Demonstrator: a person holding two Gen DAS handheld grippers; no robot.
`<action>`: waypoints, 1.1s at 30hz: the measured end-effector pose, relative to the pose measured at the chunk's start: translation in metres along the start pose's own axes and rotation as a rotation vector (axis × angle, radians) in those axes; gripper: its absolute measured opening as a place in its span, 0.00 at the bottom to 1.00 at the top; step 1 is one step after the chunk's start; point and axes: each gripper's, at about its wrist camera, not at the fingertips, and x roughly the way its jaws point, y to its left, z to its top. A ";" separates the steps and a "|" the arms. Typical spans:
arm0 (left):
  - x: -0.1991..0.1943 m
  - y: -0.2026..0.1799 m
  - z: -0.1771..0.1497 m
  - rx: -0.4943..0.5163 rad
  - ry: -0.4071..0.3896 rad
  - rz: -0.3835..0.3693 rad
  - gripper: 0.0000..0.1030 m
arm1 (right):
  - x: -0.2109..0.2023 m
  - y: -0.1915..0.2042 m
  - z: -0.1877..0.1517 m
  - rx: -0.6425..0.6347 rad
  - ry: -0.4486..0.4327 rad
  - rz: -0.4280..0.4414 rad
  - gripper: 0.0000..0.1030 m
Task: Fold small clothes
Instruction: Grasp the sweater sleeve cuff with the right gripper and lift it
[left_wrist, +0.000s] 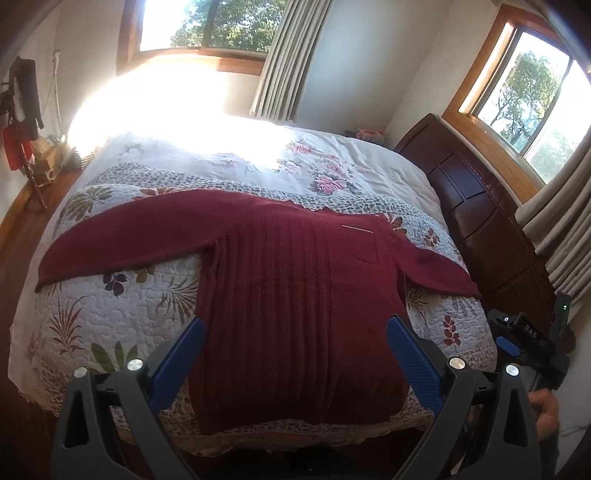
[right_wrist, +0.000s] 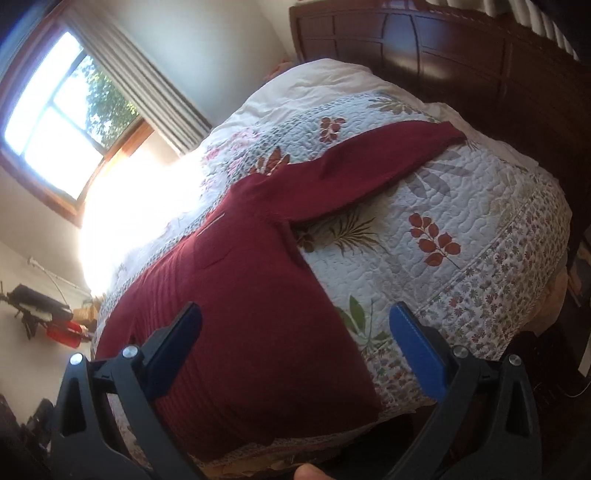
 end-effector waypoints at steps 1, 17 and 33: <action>0.007 -0.006 0.002 -0.004 0.023 0.002 0.96 | 0.008 -0.026 0.015 0.066 -0.004 0.022 0.95; 0.069 -0.097 0.019 -0.188 0.156 -0.071 0.96 | 0.164 -0.309 0.197 0.759 -0.042 0.362 0.46; 0.045 -0.138 0.044 -0.214 -0.023 -0.167 0.96 | 0.205 -0.325 0.227 0.729 0.002 0.286 0.15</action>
